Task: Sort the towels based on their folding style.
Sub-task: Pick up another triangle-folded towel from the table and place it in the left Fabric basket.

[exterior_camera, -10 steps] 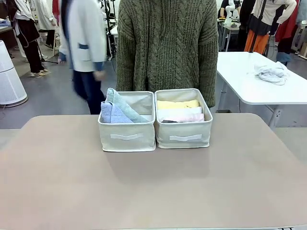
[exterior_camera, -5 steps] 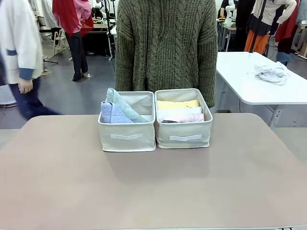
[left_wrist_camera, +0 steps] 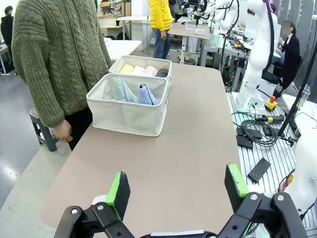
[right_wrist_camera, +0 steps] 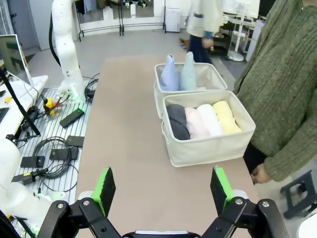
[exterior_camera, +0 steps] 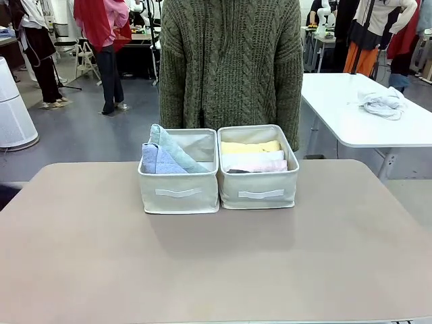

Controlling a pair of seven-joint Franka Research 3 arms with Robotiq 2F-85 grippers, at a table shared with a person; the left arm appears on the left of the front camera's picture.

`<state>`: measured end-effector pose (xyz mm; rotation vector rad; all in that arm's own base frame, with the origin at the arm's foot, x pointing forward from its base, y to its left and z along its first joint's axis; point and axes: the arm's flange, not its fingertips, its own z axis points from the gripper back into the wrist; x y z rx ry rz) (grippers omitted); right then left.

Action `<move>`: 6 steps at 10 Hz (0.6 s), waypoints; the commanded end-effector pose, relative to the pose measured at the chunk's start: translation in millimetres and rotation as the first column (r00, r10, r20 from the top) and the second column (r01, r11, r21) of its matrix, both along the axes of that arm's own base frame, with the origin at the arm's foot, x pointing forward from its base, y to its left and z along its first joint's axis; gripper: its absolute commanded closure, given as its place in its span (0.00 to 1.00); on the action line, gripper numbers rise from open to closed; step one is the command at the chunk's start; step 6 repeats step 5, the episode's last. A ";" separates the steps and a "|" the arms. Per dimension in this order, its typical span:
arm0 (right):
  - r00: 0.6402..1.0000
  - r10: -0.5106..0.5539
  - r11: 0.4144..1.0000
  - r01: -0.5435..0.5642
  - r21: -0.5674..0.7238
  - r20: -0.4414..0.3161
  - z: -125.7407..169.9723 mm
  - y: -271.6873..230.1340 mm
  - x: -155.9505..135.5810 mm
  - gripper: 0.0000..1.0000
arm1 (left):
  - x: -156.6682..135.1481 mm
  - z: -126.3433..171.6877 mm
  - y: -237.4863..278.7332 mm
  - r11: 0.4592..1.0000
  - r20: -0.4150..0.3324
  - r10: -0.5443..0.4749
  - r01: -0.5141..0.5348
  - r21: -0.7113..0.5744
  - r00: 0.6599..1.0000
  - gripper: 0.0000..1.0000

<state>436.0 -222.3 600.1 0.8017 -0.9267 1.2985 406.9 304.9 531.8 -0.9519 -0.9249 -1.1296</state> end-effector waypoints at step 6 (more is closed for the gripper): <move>1.000 0.018 1.000 -0.018 -0.008 0.006 -1.8 -0.8 -2.4 0.00 | -1.3 2.5 -1.3 1.000 0.011 0.006 -0.006 -0.008 1.000 0.00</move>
